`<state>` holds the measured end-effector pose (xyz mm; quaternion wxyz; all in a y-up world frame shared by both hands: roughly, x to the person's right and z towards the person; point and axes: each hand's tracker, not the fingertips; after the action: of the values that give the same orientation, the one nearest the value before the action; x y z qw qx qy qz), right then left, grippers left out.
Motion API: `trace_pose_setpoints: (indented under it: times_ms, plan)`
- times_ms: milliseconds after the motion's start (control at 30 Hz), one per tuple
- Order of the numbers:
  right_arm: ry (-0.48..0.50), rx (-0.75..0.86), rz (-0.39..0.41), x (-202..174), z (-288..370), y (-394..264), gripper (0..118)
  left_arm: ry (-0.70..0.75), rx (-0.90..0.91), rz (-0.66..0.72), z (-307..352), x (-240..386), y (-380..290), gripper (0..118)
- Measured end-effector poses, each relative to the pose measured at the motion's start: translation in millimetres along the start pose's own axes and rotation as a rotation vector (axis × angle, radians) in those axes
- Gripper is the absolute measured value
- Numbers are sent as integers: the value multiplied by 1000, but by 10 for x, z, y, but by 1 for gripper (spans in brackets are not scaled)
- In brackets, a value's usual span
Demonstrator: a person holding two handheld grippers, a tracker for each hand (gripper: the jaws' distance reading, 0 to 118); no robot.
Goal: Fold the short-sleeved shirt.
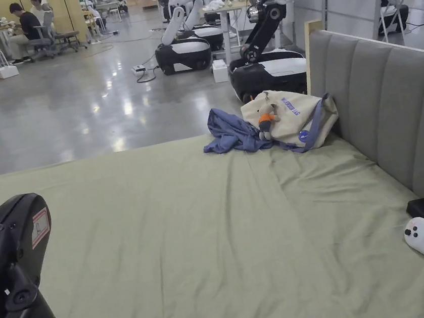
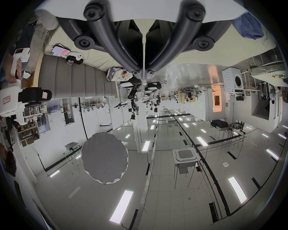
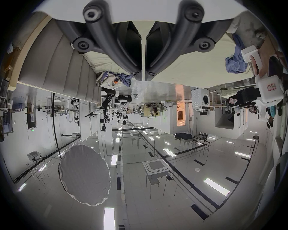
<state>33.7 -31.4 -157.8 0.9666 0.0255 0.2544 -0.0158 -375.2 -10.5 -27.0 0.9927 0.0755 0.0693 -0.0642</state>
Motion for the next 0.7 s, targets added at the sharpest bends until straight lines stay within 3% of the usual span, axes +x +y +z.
trace_pose_setpoints:
  times_ms: [133, 233, 367, 567, 700]
  plan:
    - [54, 6, 17, -102, -74, 30, 5, 57, -13, 23, 116, -156, -42, 2]
    - [192, 25, 16, -297, -276, 90, 5, 172, -25, 11, 425, -354, -1, 2]
    - [480, 58, 7, -832, -774, 169, 5, 434, -49, -66, 1215, -564, 199, 2]
    - [998, 51, -60, -2165, -1305, 125, 5, 945, -138, -119, 2682, -459, 440, 2]
    - [1237, 9, -117, -2936, -1396, 17, 5, 1188, -196, -106, 3270, -316, 453, 2]
